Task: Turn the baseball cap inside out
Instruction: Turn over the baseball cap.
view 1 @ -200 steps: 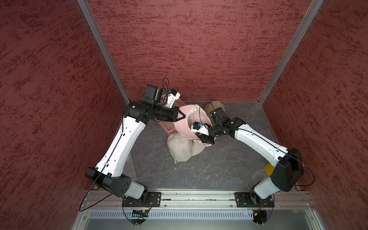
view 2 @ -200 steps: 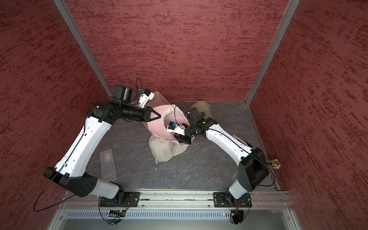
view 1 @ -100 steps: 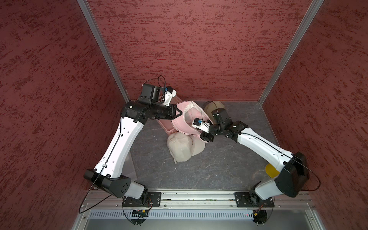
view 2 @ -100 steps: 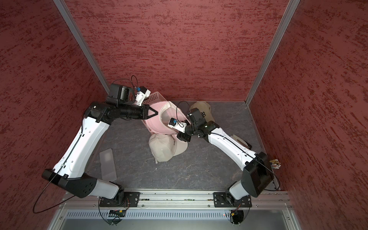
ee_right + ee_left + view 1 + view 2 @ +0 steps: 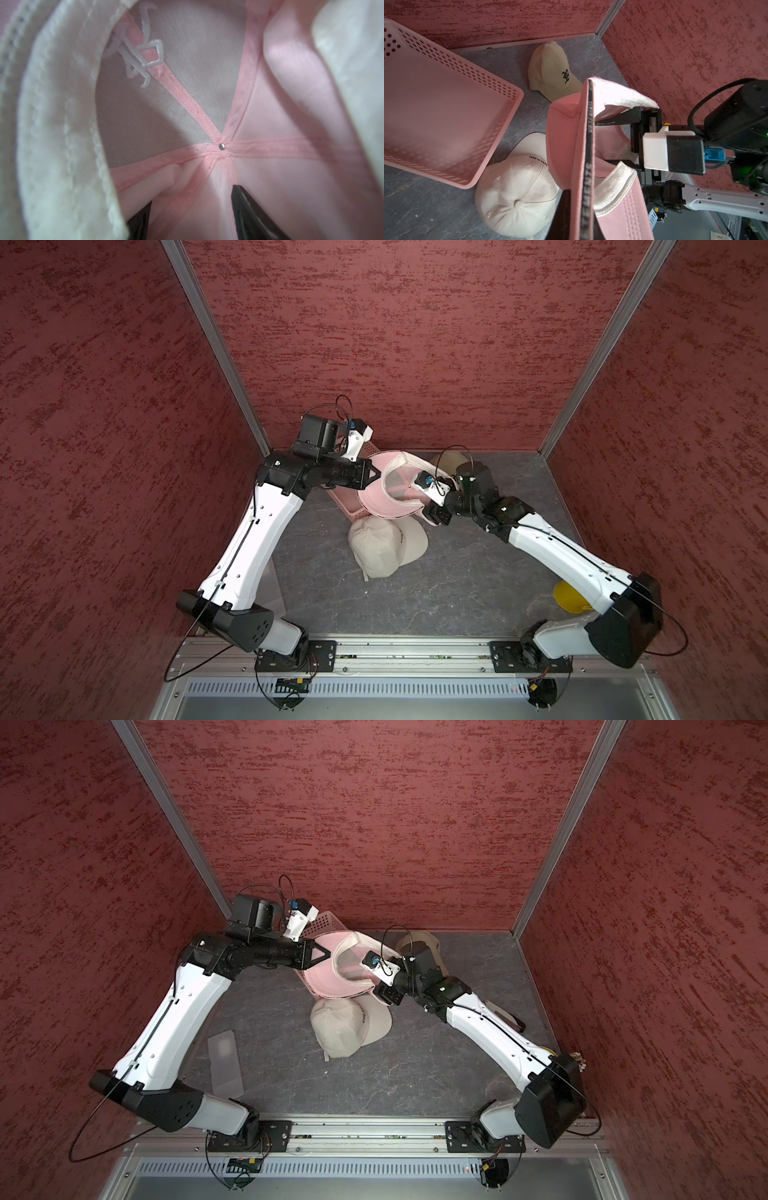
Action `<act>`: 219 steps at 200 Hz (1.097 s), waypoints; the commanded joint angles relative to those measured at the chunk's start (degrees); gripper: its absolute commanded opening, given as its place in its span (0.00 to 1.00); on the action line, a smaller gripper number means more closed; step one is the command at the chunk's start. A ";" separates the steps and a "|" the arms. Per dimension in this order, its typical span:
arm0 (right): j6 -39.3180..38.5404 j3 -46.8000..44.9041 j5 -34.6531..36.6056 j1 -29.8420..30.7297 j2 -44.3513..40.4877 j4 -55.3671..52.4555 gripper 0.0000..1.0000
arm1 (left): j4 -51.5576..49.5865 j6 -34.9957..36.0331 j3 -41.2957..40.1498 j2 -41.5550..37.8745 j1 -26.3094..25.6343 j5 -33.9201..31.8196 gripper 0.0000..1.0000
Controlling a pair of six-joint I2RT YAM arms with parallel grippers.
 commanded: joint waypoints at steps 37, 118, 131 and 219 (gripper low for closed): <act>7.61 -2.22 0.36 -0.63 0.77 20.44 0.66 | -4.31 8.09 -3.57 -3.94 1.07 6.77 0.03; 17.26 -0.85 -9.08 -0.95 6.68 21.50 0.67 | 0.55 3.82 -2.59 -5.91 6.14 6.59 0.04; 21.23 -2.13 -8.79 -0.97 5.38 25.69 0.67 | -0.76 4.34 -2.25 -4.93 4.31 2.74 0.04; 35.50 -2.79 1.24 -1.21 -1.45 29.50 0.67 | 2.55 -0.79 -4.00 -5.24 3.28 -8.16 0.15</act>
